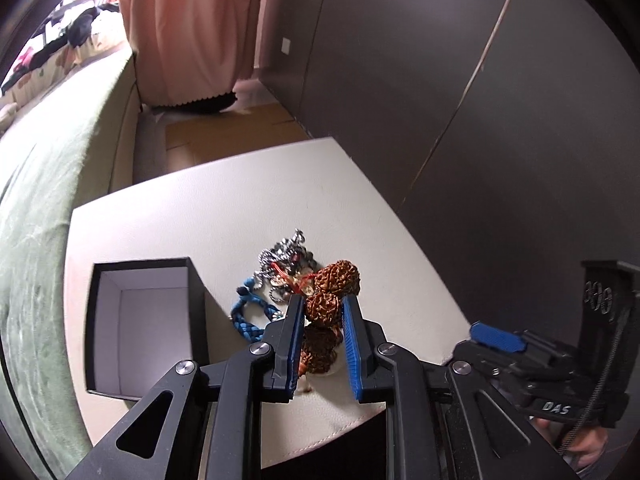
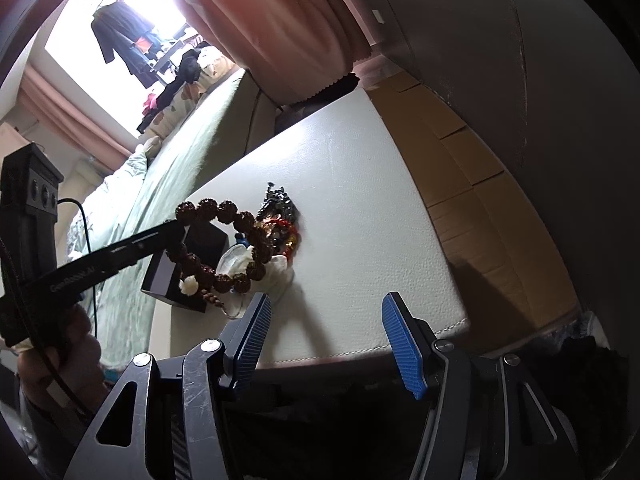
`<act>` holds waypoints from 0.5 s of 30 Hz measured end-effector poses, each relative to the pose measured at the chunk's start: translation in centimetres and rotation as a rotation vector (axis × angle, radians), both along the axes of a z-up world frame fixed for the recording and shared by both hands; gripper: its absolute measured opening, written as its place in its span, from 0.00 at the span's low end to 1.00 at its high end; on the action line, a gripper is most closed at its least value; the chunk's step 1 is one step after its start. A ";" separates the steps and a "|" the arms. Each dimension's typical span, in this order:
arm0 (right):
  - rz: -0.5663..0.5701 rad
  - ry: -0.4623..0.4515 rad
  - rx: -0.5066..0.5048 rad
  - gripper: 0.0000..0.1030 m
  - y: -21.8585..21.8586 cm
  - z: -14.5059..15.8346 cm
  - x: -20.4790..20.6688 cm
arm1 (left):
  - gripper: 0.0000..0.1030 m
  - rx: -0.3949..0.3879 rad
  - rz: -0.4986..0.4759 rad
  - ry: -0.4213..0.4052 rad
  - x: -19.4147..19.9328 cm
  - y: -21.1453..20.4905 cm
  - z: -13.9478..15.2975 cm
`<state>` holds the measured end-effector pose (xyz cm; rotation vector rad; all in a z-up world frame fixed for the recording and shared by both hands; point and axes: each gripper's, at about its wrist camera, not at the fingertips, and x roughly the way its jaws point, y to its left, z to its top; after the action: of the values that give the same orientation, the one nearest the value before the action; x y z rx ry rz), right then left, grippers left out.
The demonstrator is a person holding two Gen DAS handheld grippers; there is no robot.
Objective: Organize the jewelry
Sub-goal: 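Lift the brown bead bracelet with the left tool toward the black box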
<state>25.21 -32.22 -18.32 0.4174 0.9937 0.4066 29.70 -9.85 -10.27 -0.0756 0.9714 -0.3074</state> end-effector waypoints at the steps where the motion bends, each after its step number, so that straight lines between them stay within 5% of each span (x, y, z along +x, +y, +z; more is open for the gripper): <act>1: 0.005 0.000 0.001 0.58 0.2 0.1 0.1 | 0.19 -0.005 0.009 -0.010 -0.2 0.5 0.5; 15: 0.160 0.028 -0.046 0.58 8.0 -0.4 3.6 | 0.19 -0.045 0.149 -0.056 -2.8 7.4 2.9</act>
<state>28.80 -24.23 -18.72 0.3031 1.0661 0.5221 26.94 -2.41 -7.38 -0.1787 0.8982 -0.1938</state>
